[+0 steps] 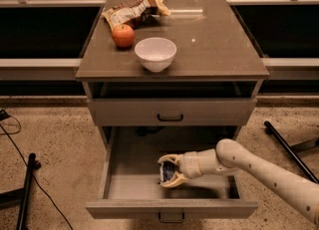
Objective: Pick rxbar blueberry from middle drawer and place on counter
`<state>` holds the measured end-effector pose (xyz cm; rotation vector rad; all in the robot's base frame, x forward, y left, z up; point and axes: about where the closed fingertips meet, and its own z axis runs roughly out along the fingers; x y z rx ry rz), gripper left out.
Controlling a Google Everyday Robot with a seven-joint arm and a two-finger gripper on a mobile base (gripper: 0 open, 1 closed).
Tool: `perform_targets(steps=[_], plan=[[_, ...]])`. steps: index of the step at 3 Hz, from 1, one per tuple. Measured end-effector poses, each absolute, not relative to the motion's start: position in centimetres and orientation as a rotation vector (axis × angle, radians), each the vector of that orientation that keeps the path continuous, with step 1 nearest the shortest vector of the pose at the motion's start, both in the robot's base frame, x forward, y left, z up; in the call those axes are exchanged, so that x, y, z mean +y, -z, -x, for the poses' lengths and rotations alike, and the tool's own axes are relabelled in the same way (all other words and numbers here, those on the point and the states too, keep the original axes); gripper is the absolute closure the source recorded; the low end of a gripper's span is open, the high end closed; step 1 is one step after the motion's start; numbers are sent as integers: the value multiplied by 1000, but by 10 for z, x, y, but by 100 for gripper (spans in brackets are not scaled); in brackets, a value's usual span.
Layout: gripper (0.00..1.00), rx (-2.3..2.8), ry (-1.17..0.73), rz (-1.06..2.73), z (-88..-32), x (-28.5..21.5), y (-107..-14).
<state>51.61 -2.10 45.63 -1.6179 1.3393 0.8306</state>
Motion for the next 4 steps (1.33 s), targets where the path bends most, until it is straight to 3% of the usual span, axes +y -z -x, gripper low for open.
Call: perform_targets(steps=[2, 4], plan=[[100, 1438, -683, 1707, -541, -82, -604], [100, 1517, -606, 1671, -572, -212, -741]])
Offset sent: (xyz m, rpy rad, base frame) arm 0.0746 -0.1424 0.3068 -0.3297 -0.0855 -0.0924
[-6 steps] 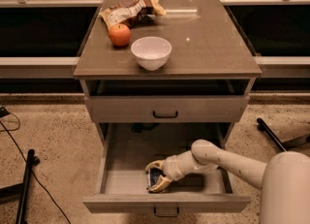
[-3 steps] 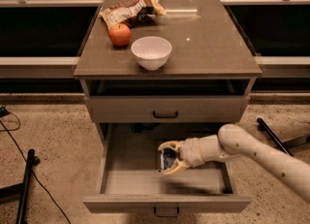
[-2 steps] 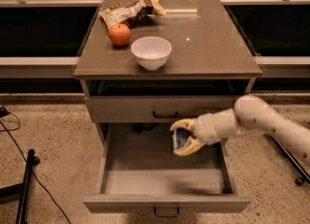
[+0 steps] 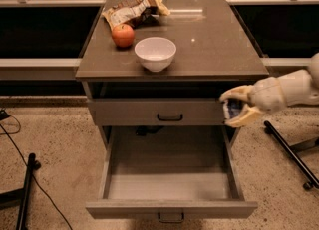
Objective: Pick rxbar blueberry from middle drawer and place on counter
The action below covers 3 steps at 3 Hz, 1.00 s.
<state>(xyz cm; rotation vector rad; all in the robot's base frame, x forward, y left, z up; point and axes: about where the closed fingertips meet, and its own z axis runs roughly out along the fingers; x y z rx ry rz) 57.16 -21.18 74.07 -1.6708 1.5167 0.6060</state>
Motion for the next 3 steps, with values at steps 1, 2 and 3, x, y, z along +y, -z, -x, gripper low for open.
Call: perform_targets(steps=[1, 2, 3], plan=[[100, 1467, -598, 1698, -569, -231, -776], [100, 1495, -621, 1671, -567, -228, -764], [100, 1560, -534, 1670, -585, -203, -780]])
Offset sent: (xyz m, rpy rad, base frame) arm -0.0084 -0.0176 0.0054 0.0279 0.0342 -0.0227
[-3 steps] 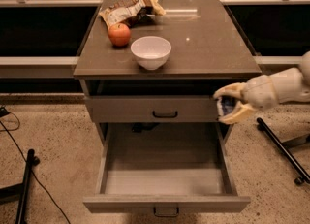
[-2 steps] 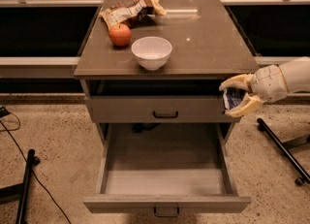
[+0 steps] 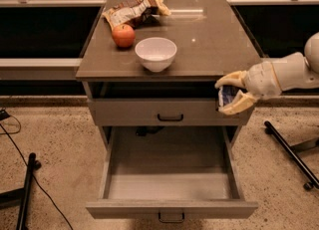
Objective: Pick rxbar blueberry from middle drawer and place on counter
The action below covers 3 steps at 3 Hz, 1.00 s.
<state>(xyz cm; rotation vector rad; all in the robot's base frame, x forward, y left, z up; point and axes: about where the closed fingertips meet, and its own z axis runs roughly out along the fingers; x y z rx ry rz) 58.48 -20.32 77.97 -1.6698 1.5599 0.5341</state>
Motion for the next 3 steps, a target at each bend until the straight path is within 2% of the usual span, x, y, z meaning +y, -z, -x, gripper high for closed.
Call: perform_targets(steps=[1, 2, 3], plan=[[100, 1585, -428, 1617, -614, -180, -829], [100, 1668, -412, 1494, -651, -183, -857], [100, 1812, -446, 1246, -682, -207, -854]])
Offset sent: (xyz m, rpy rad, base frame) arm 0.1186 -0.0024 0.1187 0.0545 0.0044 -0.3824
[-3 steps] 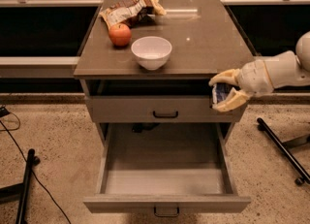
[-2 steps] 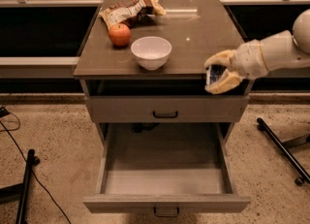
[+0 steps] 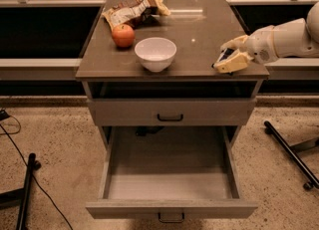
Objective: Pick rxbar blueberry from middle drawer and place on counter
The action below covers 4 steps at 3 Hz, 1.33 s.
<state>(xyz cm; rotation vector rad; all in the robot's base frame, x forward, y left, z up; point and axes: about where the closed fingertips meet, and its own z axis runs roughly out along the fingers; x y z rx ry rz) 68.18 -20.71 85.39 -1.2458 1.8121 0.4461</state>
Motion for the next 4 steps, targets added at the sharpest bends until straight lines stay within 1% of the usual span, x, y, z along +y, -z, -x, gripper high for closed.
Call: perform_targets(steps=[1, 2, 3, 4], plan=[[82, 1873, -399, 1091, -709, -208, -853], [58, 1888, -399, 1038, -725, -201, -834], [36, 1889, -398, 1030, -728, -200, -831], [12, 1889, -398, 1030, -728, -200, -831]])
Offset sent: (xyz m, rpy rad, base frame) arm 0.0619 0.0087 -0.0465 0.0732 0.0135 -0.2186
